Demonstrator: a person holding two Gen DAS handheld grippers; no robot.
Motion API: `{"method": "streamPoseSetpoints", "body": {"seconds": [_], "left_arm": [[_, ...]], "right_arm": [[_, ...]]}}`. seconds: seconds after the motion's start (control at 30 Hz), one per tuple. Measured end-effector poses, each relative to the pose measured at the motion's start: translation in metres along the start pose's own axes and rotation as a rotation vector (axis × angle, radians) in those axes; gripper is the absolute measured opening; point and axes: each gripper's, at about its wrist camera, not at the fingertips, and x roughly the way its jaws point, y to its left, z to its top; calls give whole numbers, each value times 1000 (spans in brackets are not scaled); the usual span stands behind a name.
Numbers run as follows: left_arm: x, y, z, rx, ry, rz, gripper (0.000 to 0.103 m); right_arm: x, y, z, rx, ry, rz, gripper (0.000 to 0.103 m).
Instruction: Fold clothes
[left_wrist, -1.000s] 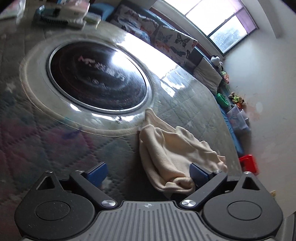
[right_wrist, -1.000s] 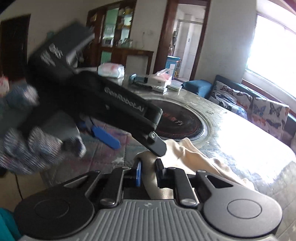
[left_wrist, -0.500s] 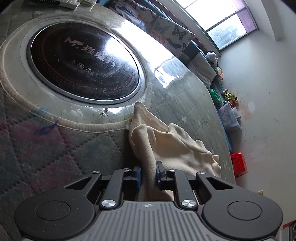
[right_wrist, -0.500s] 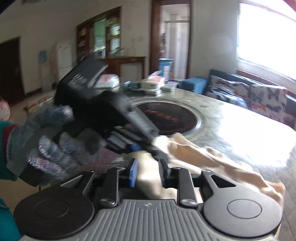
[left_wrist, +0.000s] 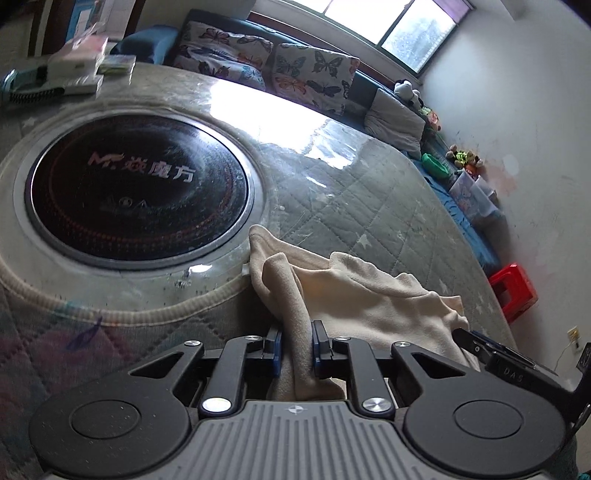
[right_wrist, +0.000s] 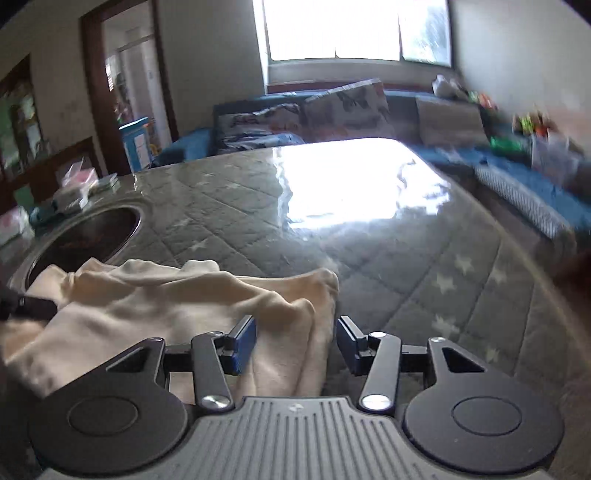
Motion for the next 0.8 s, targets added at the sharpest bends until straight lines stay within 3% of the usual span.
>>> {"method": "streamPoseSetpoints", "body": {"seconds": [0.07,0.1,0.17,0.5,0.8], "left_arm": [[1,-6,3,28,-5,5,16],[1,-11,5,46,-10,6,16],[2,-20,10,81,-20,7,15],[28,-92,31,222,-70,-84,14],[82,-151,36,311,-41,-120,14]], "right_arm": [[-2,-6,-2,21,-3,39,46],[-3,-9,-3,28,-5,58,30],[-6,-11,-2,22,-19,64,12],[-39,-35,36,-18,-155,-78,9],[-38,-76,55,-7,-183,-253,9]]}}
